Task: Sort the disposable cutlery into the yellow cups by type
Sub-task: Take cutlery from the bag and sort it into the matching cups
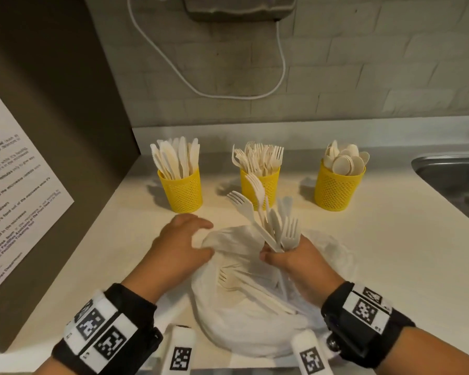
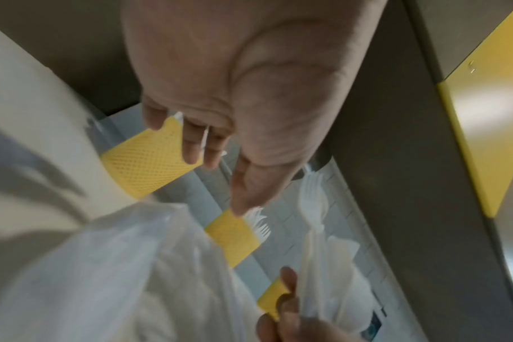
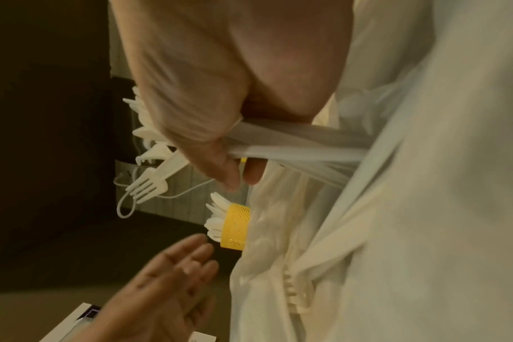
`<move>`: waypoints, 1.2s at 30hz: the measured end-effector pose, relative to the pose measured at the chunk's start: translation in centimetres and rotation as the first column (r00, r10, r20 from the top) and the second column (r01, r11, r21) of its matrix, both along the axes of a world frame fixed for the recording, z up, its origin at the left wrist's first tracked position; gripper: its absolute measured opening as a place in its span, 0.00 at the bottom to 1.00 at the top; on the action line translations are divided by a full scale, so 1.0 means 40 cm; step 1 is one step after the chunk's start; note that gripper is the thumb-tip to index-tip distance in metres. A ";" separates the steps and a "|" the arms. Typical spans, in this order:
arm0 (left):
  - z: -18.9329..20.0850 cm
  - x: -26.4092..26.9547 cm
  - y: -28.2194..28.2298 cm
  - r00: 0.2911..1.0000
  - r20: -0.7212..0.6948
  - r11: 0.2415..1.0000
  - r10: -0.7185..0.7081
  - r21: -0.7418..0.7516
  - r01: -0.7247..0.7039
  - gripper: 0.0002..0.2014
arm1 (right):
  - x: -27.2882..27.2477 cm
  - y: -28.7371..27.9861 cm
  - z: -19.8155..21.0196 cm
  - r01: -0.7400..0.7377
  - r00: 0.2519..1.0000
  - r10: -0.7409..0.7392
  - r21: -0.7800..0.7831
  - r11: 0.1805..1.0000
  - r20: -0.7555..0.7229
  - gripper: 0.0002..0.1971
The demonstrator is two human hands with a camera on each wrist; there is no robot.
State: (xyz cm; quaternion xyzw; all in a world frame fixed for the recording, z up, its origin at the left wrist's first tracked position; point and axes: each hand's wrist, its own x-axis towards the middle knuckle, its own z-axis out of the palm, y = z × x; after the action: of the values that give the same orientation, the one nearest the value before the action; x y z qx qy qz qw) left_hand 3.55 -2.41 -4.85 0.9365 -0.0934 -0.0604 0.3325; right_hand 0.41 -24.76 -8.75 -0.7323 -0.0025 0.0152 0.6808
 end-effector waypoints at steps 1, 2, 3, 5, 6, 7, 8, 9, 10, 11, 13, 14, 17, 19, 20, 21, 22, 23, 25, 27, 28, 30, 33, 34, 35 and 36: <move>0.022 -0.003 -0.009 1.000 0.025 0.992 0.015 -0.127 -0.011 0.29 | 0.002 0.000 0.005 0.016 1.000 -0.016 0.003 1.000 0.006 0.07; 0.041 -0.005 -0.023 1.000 -0.007 0.965 -0.001 -0.263 -0.001 0.32 | 0.004 -0.001 0.011 0.024 1.000 -0.025 0.016 1.000 0.016 0.07; 0.057 -0.008 -0.043 0.995 -0.082 0.912 -0.057 -0.409 0.018 0.39 | 0.007 0.000 0.017 0.024 0.999 -0.025 0.033 0.999 0.023 0.07; 0.081 -0.015 -0.092 0.966 -0.169 0.768 -0.197 -0.639 0.045 0.48 | 0.010 0.010 0.028 -0.011 0.999 0.010 0.046 0.999 0.036 0.06; 0.087 -0.017 -0.116 0.958 -0.154 0.711 -0.242 -0.700 0.066 0.49 | 0.009 0.017 0.031 -0.037 0.998 0.036 0.032 0.999 0.044 0.06; 0.092 -0.017 -0.139 0.957 -0.115 0.678 -0.266 -0.728 0.101 0.48 | 0.008 0.024 0.032 -0.050 0.997 0.049 0.019 0.999 0.052 0.07; 0.095 -0.017 -0.159 0.956 -0.076 0.672 -0.285 -0.727 0.143 0.46 | 0.007 0.028 0.032 -0.055 0.997 0.054 0.013 0.998 0.059 0.07; 0.099 -0.017 -0.177 0.952 -0.046 0.682 -0.302 -0.708 0.182 0.45 | 0.006 0.031 0.032 -0.050 0.996 0.049 0.012 0.999 0.070 0.08; 0.099 -0.016 -0.189 0.949 -0.024 0.698 -0.315 -0.683 0.215 0.43 | 0.005 0.031 0.032 -0.042 0.996 0.040 0.023 0.999 0.083 0.12; 0.098 -0.014 -0.198 0.946 -0.014 0.713 -0.324 -0.660 0.235 0.41 | 0.006 0.030 0.036 -0.031 0.995 0.027 0.042 0.999 0.093 0.16; 0.092 -0.008 -0.208 0.944 -0.017 0.714 -0.329 -0.659 0.237 0.38 | 0.008 0.023 0.044 -0.010 0.994 0.001 0.084 0.996 0.111 0.20; 0.086 -0.005 -0.209 0.945 -0.020 0.708 -0.328 -0.667 0.232 0.38 | 0.009 0.021 0.046 -0.016 0.992 0.004 0.094 0.995 0.127 0.21; 0.067 0.003 -0.204 0.945 -0.015 0.710 -0.328 -0.663 0.236 0.36 | 0.010 0.017 0.035 -0.058 0.990 0.048 0.068 0.996 0.131 0.21; 0.054 0.003 -0.202 0.938 -0.015 0.739 -0.346 -0.621 0.263 0.31 | 0.006 0.015 0.021 -0.099 0.990 0.093 0.046 0.994 0.105 0.22; 0.046 0.002 -0.203 0.934 -0.023 0.753 -0.357 -0.599 0.273 0.30 | 0.003 0.014 0.014 -0.111 0.990 0.107 0.040 0.993 0.095 0.23; 0.038 0.001 -0.203 0.931 -0.035 0.756 -0.364 -0.595 0.274 0.30 | 0.002 0.012 0.010 -0.117 0.990 0.114 0.035 0.992 0.088 0.23; 0.032 0.001 -0.203 0.930 -0.049 0.744 -0.365 -0.615 0.260 0.31 | 0.003 0.011 0.006 -0.113 0.991 0.110 0.028 0.993 0.082 0.22; 0.029 0.003 -0.203 0.931 -0.062 0.719 -0.360 -0.654 0.235 0.31 | 0.005 0.009 0.005 -0.109 0.991 0.107 0.020 0.994 0.077 0.22; 0.024 0.016 -0.201 0.948 -0.045 0.692 -0.315 -0.695 0.196 0.29 | 0.014 0.004 0.003 -0.097 0.994 0.095 0.038 0.995 0.051 0.17; 0.026 0.039 -0.197 0.977 0.049 0.749 -0.206 -0.635 0.190 0.24 | 0.027 -0.006 0.008 -0.093 0.996 0.093 0.058 0.994 0.008 0.09; 0.032 0.051 -0.195 0.984 0.093 0.783 -0.154 -0.596 0.179 0.20 | 0.034 -0.011 0.012 -0.101 0.995 0.101 0.066 0.993 -0.009 0.06; 0.048 0.082 -0.189 0.984 0.153 0.824 -0.089 -0.544 0.159 0.16 | 0.047 -0.020 0.023 -0.113 0.993 0.116 0.119 0.987 -0.023 0.02; 0.081 0.110 -0.187 0.981 0.102 0.819 -0.164 -0.540 0.193 0.15 | 0.076 -0.027 0.039 -0.103 0.994 0.110 0.240 0.965 -0.016 0.05; 0.088 0.116 -0.190 0.974 0.081 0.825 -0.210 -0.520 0.221 0.17 | 0.087 -0.028 0.044 -0.104 0.994 0.108 0.244 0.964 -0.003 0.06; 0.092 0.121 -0.197 0.969 0.082 0.851 -0.235 -0.464 0.245 0.19 | 0.097 -0.028 0.046 -0.108 0.994 0.109 0.225 0.968 0.009 0.08; 0.096 0.124 -0.206 0.967 0.104 0.886 -0.231 -0.388 0.253 0.19 | 0.104 -0.027 0.050 -0.115 0.993 0.114 0.204 0.972 0.018 0.09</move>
State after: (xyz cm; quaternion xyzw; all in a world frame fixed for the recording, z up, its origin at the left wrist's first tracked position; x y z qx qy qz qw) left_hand 8.52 -10.64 -0.99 0.8315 -0.2288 -0.0554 0.5031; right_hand 4.59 -25.82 -6.75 -0.6570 -0.0485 0.0518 0.7505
